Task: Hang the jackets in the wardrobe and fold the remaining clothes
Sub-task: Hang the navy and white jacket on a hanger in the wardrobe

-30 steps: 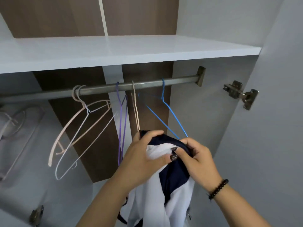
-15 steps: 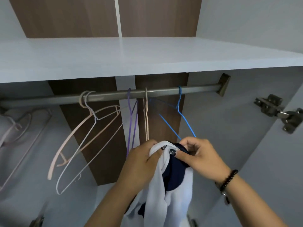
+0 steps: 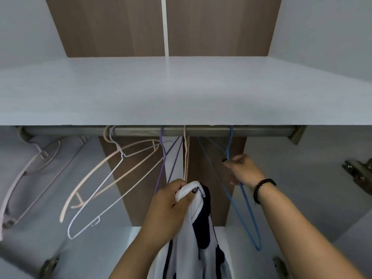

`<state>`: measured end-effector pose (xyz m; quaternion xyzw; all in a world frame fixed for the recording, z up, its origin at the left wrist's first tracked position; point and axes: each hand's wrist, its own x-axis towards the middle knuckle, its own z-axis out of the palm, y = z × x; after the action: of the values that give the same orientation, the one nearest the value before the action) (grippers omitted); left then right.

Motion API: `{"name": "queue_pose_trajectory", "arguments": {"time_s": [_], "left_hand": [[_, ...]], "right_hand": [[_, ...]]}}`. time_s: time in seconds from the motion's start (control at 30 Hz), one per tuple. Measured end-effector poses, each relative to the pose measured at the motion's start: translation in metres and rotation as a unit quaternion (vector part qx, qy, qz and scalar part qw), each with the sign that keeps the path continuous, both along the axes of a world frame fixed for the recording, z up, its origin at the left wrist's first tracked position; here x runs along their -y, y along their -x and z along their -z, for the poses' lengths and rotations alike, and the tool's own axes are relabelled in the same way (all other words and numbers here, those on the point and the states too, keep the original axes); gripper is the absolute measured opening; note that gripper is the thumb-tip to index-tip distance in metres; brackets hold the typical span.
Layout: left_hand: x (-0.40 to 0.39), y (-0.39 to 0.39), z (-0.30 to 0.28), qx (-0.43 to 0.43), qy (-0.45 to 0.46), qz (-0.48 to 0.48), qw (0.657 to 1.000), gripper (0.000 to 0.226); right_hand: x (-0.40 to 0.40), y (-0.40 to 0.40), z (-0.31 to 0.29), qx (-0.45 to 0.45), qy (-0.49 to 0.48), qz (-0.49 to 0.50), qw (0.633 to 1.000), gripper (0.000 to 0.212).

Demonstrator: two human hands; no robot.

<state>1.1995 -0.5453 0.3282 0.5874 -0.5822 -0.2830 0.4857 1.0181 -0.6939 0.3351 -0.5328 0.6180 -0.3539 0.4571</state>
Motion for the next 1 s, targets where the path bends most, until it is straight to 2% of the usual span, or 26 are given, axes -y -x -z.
{"name": "queue_pose_trajectory", "arguments": {"time_s": [0.07, 0.1, 0.2, 0.4, 0.5, 0.63, 0.77, 0.87, 1.0], "left_hand": [[-0.006, 0.001, 0.001, 0.020, -0.002, -0.022, 1.000, 0.016], [-0.010, 0.000, 0.003, 0.028, -0.001, -0.036, 0.999, 0.017], [-0.023, -0.001, 0.003, 0.036, 0.000, -0.073, 0.997, 0.020], [-0.049, -0.007, -0.003, 0.018, 0.018, -0.124, 0.992, 0.019], [-0.060, -0.011, -0.007, 0.005, 0.025, -0.134, 0.991, 0.019], [-0.076, -0.017, -0.011, 0.001, 0.033, -0.141, 0.989, 0.017], [-0.094, -0.025, -0.015, -0.005, 0.033, -0.135, 0.990, 0.017], [-0.111, -0.033, -0.015, -0.016, 0.030, -0.128, 0.991, 0.014], [-0.144, -0.044, -0.008, -0.005, 0.031, -0.127, 0.991, 0.015]], "right_hand": [[0.007, -0.003, 0.008, 0.048, -0.039, -0.023, 0.998, 0.019], [0.010, -0.004, 0.011, 0.043, -0.031, -0.030, 0.998, 0.016], [0.011, -0.006, 0.011, 0.017, 0.012, -0.016, 1.000, 0.030], [-0.001, -0.008, -0.006, 0.034, 0.061, 0.022, 0.997, 0.022], [-0.017, -0.005, -0.014, 0.044, 0.091, 0.026, 0.994, 0.029], [-0.051, 0.005, -0.021, -0.067, 0.151, 0.039, 0.986, 0.053], [-0.096, 0.013, -0.024, -0.125, 0.172, 0.061, 0.975, 0.055], [-0.128, 0.019, -0.020, -0.069, 0.132, 0.077, 0.986, 0.041], [-0.186, 0.021, -0.008, 0.002, 0.104, 0.077, 0.992, 0.040]]}}
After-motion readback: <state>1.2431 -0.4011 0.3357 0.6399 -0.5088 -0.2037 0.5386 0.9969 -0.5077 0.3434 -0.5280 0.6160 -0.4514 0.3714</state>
